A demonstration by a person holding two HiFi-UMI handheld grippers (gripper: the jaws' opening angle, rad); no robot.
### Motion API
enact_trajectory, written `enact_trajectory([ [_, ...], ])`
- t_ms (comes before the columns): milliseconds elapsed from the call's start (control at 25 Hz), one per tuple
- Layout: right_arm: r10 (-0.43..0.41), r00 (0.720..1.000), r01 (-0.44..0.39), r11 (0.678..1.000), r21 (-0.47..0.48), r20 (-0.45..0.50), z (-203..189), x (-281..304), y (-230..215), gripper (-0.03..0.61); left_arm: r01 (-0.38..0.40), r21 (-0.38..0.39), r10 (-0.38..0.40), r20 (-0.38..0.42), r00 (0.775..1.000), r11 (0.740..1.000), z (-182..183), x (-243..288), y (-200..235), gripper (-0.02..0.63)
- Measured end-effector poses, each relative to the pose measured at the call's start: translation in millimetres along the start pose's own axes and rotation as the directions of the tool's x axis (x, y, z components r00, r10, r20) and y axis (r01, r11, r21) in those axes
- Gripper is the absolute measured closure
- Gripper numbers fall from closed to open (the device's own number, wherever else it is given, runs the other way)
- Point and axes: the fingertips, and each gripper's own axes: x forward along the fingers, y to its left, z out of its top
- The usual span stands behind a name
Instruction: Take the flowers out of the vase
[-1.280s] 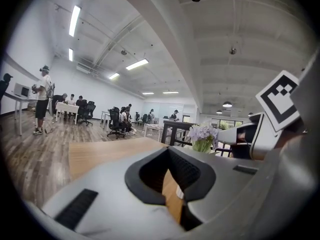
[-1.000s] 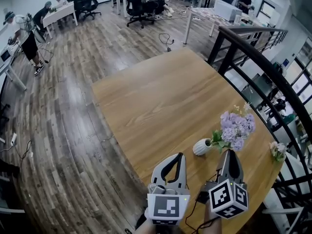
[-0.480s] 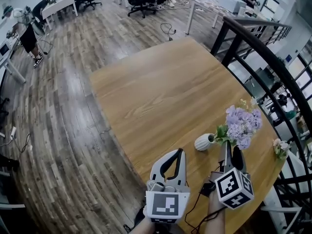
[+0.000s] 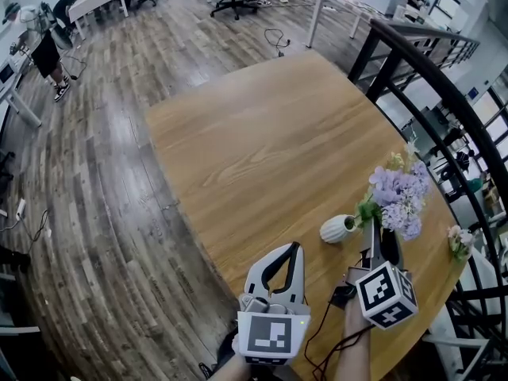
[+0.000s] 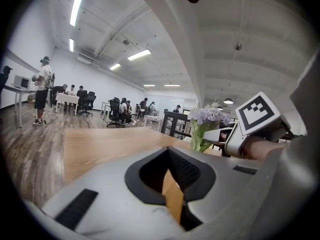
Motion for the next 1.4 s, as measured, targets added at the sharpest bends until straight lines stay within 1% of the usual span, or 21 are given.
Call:
enact_trajectory([
  [120,0.012,1.0,-0.012,1.0,-0.003,-0.003,-2.5,5.5,-1.4,0.337,0.003,0.002,-0.003,-0.004,1.0,1.0,-2.4,-1.6,-0.1,0.578],
  [440,0.085,0.996,-0.086,0.996,-0.031,-0.034,-10.4,21.1,5.2,0.339,-0.012,0.004,0.013,-0.017,1.0,1.0,-8.0,-6.1,7.3,0.578],
  [480,0.099,0.995,-0.1,0.994,-0.036,-0.033,-10.7,21.7,7.7,0.353,-0.015,0.003,0.015,-0.018,1.0,1.0,-8.2,-6.6,8.1,0.578],
  [520,0.108,0.994,-0.109,0.993,-0.044,-0.031,-10.6,21.7,10.0,0.396,-0.016,0.002,0.016,-0.019,1.0,1.0,-8.4,-7.2,9.0,0.578],
  [560,0.109,0.994,-0.11,0.992,-0.055,-0.027,-10.2,21.4,11.7,0.423,-0.017,0.001,0.017,-0.021,1.0,1.0,-8.6,-7.7,9.8,0.578],
  [640,0.096,0.995,-0.098,0.992,-0.084,-0.019,-9.5,20.7,13.5,0.5,-0.018,0.001,0.018,-0.023,1.0,1.0,-9.1,-8.0,10.8,0.578],
  [720,0.094,0.995,-0.095,0.99,-0.102,-0.016,-9.2,20.6,15.7,0.505,-0.017,0.0,0.017,-0.025,1.0,1.0,-9.3,-8.1,11.1,0.578],
  [840,0.102,0.995,-0.103,0.989,-0.103,-0.012,-7.6,19.7,18.1,0.538,-0.015,0.006,0.015,-0.028,0.999,1.0,-8.5,-9.1,10.5,0.578],
  [1200,0.097,0.994,-0.092,0.991,-0.1,0.042,9.0,13.9,18.3,0.546,-0.014,0.0,0.014,-0.017,1.0,1.0,-5.1,-14.3,9.9,0.579],
  [1400,0.1,0.993,-0.092,0.99,-0.104,0.071,21.4,5.1,23.6,0.546,-0.009,0.009,0.009,-0.011,1.0,1.0,-0.7,-19.7,6.9,0.578],
])
